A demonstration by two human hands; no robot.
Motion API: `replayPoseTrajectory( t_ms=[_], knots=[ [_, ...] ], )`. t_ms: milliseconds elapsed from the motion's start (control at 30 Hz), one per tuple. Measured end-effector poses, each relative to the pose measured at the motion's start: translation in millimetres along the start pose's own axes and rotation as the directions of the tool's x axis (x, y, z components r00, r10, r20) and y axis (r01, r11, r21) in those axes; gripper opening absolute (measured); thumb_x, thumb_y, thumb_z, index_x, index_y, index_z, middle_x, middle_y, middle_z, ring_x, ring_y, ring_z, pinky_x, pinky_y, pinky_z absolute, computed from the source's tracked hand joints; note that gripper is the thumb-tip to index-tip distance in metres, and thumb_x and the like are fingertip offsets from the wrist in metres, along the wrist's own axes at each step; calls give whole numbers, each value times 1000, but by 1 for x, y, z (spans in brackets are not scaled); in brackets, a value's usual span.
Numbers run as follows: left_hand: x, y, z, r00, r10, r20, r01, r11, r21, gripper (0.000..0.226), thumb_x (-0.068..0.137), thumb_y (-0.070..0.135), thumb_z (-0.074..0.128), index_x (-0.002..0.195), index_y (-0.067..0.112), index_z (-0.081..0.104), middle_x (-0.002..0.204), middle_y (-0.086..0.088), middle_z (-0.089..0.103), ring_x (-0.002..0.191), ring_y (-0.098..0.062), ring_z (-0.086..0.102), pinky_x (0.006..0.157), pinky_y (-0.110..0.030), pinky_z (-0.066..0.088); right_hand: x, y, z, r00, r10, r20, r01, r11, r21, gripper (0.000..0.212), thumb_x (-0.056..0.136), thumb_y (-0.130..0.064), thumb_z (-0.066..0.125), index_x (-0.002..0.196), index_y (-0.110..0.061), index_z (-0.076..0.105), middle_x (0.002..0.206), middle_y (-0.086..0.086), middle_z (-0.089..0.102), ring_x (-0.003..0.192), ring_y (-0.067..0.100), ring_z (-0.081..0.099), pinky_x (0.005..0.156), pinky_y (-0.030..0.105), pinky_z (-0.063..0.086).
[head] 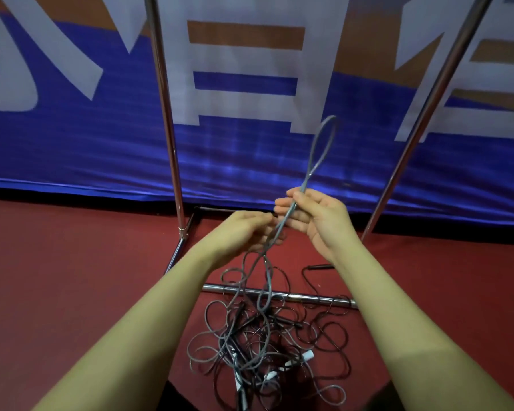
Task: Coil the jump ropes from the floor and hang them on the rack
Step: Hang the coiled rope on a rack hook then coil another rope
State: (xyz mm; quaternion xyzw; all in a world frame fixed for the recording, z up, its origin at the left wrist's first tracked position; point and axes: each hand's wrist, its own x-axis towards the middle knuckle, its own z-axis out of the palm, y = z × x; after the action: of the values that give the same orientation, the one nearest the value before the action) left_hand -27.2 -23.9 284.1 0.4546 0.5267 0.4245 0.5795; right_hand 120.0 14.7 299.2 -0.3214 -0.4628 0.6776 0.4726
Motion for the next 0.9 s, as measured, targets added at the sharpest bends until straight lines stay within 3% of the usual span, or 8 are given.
replayPoseTrajectory(
  t_ms=[100, 200, 300, 400, 500, 633, 767, 900],
  knots=[
    [-1, -3, 2, 996, 39, 80, -45, 996, 82, 16, 97, 16, 50, 103, 10, 63, 95, -9, 72, 89, -16, 68, 83, -26, 49, 3, -3, -5, 995, -9, -102, 19, 995, 98, 13, 96, -7, 49, 90, -5, 60, 75, 7, 73, 72, 18, 72, 68, 27, 59],
    [0, -3, 8, 989, 121, 80, -132, 979, 153, 4, 91, 6, 60, 91, 9, 63, 84, -11, 70, 77, -17, 65, 73, -23, 50, 5, -4, -6, 989, -17, -150, 38, 989, 141, 11, 95, -5, 50, 89, -4, 60, 76, 8, 73, 72, 18, 72, 70, 29, 59],
    [4, -2, 15, 988, 146, 56, -152, 981, 122, 10, 91, 2, 59, 82, 7, 60, 68, -3, 68, 62, -12, 65, 65, -24, 52, 6, -4, -8, 987, -34, -158, 58, 986, 154, 10, 94, -7, 52, 92, -4, 61, 79, 8, 73, 76, 18, 72, 72, 28, 59],
    [8, 1, 15, 985, 165, -52, -165, 986, 1, 9, 90, 3, 60, 82, 6, 62, 65, -3, 69, 59, -12, 67, 64, -24, 55, 6, -4, -16, 983, -38, -182, 48, 998, 50, 11, 95, -13, 53, 94, -9, 63, 85, 6, 72, 81, 15, 70, 76, 28, 57],
    [15, 6, 11, 961, 173, -216, -216, 956, -197, 9, 90, 2, 60, 82, 5, 62, 65, -4, 69, 60, -12, 68, 61, -24, 58, 3, 1, -20, 980, 62, -191, -82, 991, -101, 15, 97, -19, 50, 93, -11, 62, 89, 8, 69, 80, 16, 66, 79, 28, 52],
    [19, 9, 6, 921, 158, -356, -274, 913, -303, 12, 89, 2, 60, 78, 5, 60, 63, -5, 67, 60, -14, 69, 63, -28, 58, -3, 9, -15, 976, 212, -59, -220, 924, -313, 20, 96, -23, 53, 92, -7, 65, 82, 7, 71, 71, 15, 66, 74, 25, 52],
    [18, 11, 3, 895, 180, -409, -303, 917, -258, 14, 90, 4, 61, 76, 7, 59, 64, -6, 67, 60, -15, 69, 60, -27, 58, -10, 6, -9, 981, 193, 21, -172, 912, -373, 10, 90, -6, 59, 83, -6, 66, 64, 3, 65, 52, 9, 55, 56, 18, 49],
    [17, 10, -1, 896, 159, -414, -276, 931, -240, 11, 92, 7, 60, 81, 8, 59, 70, -9, 66, 58, -15, 69, 53, -25, 56, -9, 5, -12, 999, 35, 11, -26, 893, -449, 15, 82, 2, 66, 73, -9, 68, 57, -3, 65, 53, 3, 58, 57, 14, 47]
  ],
)
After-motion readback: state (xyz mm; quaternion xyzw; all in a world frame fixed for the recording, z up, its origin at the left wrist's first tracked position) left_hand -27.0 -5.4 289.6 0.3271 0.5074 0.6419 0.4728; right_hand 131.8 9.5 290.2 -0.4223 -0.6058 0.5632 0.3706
